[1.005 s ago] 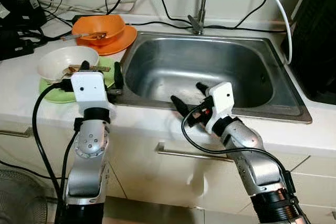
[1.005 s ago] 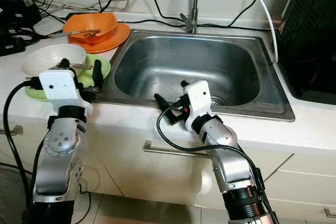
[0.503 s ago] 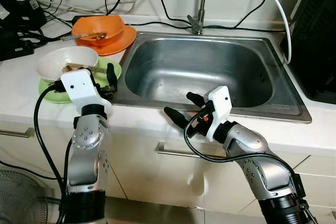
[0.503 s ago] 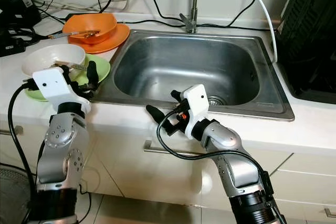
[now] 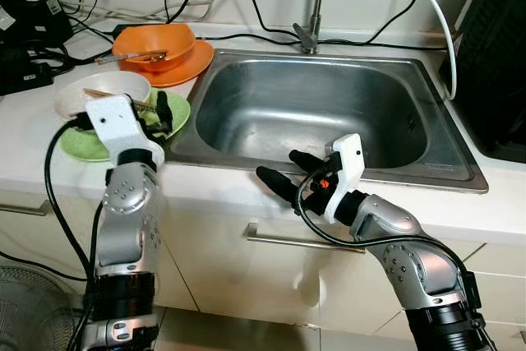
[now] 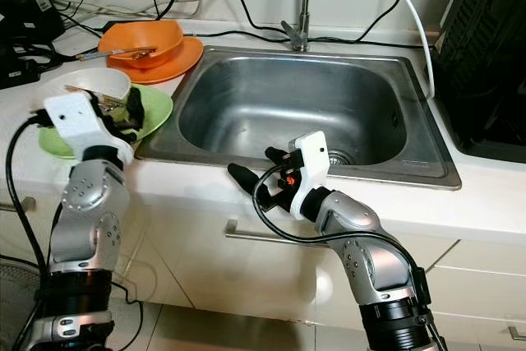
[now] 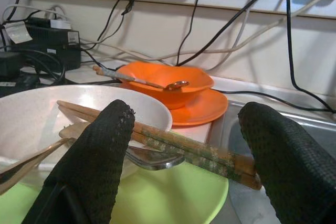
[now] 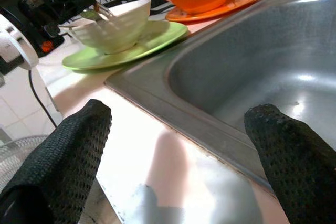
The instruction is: Kitchen organization
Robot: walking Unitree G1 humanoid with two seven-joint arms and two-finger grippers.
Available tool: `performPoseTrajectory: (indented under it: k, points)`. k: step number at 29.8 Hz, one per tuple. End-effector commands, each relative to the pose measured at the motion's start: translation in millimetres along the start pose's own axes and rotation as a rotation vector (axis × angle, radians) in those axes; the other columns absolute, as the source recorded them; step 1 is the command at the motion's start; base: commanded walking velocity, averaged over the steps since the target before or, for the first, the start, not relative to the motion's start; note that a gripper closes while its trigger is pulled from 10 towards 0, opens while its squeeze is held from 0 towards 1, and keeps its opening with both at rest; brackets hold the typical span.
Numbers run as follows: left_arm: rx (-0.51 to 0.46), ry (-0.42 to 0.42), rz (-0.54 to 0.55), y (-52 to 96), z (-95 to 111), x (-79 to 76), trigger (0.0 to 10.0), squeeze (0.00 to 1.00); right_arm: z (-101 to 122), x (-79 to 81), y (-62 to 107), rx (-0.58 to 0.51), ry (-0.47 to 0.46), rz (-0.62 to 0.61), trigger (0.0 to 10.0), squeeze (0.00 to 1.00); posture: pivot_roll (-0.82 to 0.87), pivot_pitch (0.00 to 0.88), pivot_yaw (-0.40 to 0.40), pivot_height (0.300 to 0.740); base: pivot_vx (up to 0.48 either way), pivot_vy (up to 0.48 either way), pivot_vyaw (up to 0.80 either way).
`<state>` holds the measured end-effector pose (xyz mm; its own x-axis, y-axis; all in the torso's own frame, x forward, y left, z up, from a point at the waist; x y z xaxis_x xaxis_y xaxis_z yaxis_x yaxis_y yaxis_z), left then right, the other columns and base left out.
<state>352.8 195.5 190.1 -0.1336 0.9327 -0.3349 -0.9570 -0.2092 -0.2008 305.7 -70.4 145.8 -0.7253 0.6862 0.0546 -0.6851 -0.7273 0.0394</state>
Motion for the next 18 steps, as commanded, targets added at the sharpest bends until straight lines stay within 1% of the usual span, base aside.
performPoseTrajectory:
  k: [1, 5, 8, 12, 13, 14, 16, 17, 18]
  points:
    - [-0.031, -0.037, -0.032, -0.9, 7.0, -5.7, 10.0, 0.0, 10.5, 2.9, 0.3, -0.033, 0.008, 0.017, 10.0, 0.0, -0.07, 0.0, 0.061, 0.74, 0.0, 0.0, 0.0]
    - [-0.053, -0.06, -0.052, -0.9, 11.2, -9.8, 10.0, 0.0, 11.1, 4.2, 0.6, -0.032, 0.003, 0.021, 10.0, 0.0, -0.07, 0.0, 0.059, 0.74, 0.0, 0.0, 0.0]
    - [-0.073, -0.092, -0.069, -0.3, 15.3, -12.0, 10.0, 0.0, 11.2, 4.0, 0.8, -0.033, -0.021, 0.02, 10.0, 0.0, -0.07, 0.0, 0.059, 0.74, 0.0, 0.0, 0.0]
    - [-0.087, -0.194, -0.129, 3.7, 17.7, -19.0, 10.0, 0.0, 9.3, 1.3, 1.1, -0.03, -0.133, 0.018, 10.0, 0.0, -0.07, 0.0, 0.059, 0.74, 0.0, 0.0, 0.0]
    - [-0.089, -0.209, -0.139, 4.8, 18.6, -20.4, 10.0, 0.0, 9.5, -0.3, 1.5, -0.029, -0.133, 0.01, 10.0, 0.0, -0.07, 0.0, 0.059, 0.74, 0.0, 0.0, 0.0]
    - [-0.091, -0.246, -0.161, 6.5, 20.6, -22.9, 10.0, 0.0, 10.1, -4.9, 2.3, -0.031, -0.105, -0.027, 10.0, 0.0, -0.07, 0.0, 0.059, 0.74, 0.0, 0.0, 0.0]
    - [-0.091, -0.246, -0.161, 6.5, 20.6, -22.9, 10.0, 0.0, 10.1, -4.9, 2.3, -0.031, -0.105, -0.027, 10.0, 0.0, -0.07, 0.0, 0.059, 0.74, 0.0, 0.0, 0.0]
    - [-0.08, -0.302, -0.193, 7.9, 20.6, -25.2, 10.0, 0.0, 12.2, -8.1, 2.8, -0.042, -0.071, -0.054, 10.0, 0.0, -0.06, 0.0, 0.057, 0.74, 0.0, 0.0, 0.0]
    - [-0.07, -0.351, -0.232, 8.6, 20.2, -27.2, 10.0, 0.0, 14.1, -8.6, 2.4, -0.051, -0.078, -0.053, 10.0, 0.0, -0.06, 0.0, 0.057, 0.74, 0.0, 0.0, 0.0]
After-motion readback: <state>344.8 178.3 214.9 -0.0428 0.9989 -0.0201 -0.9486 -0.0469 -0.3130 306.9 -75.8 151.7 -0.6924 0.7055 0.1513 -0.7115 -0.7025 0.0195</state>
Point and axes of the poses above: a point about 5 cm out from each wrist's last joint towards the gripper, its own y axis pointing back from the gripper into the wrist, its own z axis along the axis of the wrist's last joint, x = y × z, the point moved 3 cm from there along -y, pointing out of the wrist towards the gripper, and after that the axes turned 13 degrees about y, right-handed, at the moved point
